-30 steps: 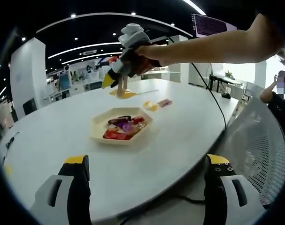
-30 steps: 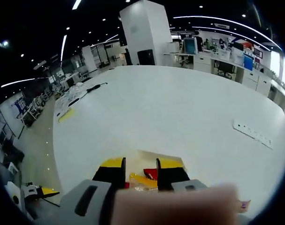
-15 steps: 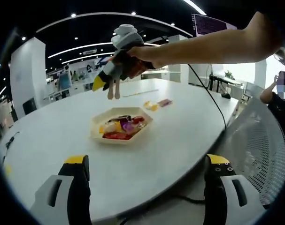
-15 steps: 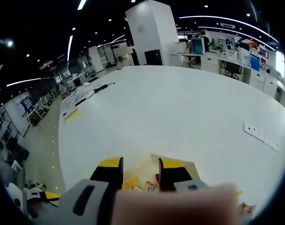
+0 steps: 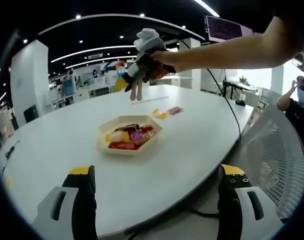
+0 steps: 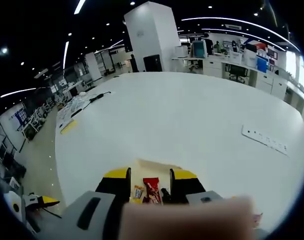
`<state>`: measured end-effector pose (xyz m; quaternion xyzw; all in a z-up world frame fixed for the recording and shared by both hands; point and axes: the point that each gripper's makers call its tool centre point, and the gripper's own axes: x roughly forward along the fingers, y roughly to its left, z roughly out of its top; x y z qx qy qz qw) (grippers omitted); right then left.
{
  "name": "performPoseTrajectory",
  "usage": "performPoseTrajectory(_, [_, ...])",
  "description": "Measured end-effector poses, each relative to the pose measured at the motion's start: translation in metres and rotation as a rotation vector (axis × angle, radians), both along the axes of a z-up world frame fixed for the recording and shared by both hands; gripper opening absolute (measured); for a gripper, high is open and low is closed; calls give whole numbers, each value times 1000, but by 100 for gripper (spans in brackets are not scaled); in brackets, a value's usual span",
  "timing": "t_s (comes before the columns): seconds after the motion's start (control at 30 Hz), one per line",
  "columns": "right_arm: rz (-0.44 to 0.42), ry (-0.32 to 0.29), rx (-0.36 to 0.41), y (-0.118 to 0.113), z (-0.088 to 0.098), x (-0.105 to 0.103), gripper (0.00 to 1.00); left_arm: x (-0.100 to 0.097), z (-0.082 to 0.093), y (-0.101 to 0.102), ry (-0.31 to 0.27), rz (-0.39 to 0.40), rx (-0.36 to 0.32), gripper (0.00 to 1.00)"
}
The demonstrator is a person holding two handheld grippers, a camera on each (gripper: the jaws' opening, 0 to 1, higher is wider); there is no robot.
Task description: Place the target food into the container with the food tongs after gripping and lifting it, then release it inside without dropping or visibly crushing the food.
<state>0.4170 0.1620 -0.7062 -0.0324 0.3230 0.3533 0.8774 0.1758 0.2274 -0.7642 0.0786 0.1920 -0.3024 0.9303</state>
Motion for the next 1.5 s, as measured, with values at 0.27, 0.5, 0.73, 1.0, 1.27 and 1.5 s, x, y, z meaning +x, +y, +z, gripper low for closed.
performPoseTrajectory(0.27, [-40, 17, -5, -24, -5, -7, 30, -1, -3, 0, 19, -2, 10, 99])
performPoseTrajectory(0.5, [-78, 14, -9, -48, -3, -6, 30, -1, -4, 0, 22, -2, 13, 99])
performPoseTrajectory(0.73, [-105, 0, -9, -64, -5, -1, 30, -1, -2, 0, 11, 1, 8, 99])
performPoseTrajectory(1.0, [-126, 3, -13, -81, -26, 2, 30, -1, 1, 1, -4, 6, -1, 99])
performPoseTrajectory(1.27, [-153, 6, -19, -99, -41, 8, 31, 0, 3, 1, -17, 15, -6, 99])
performPoseTrajectory(1.5, [-186, -16, -21, -115, -48, 17, 31, 2, 5, 2, -33, 22, -12, 99])
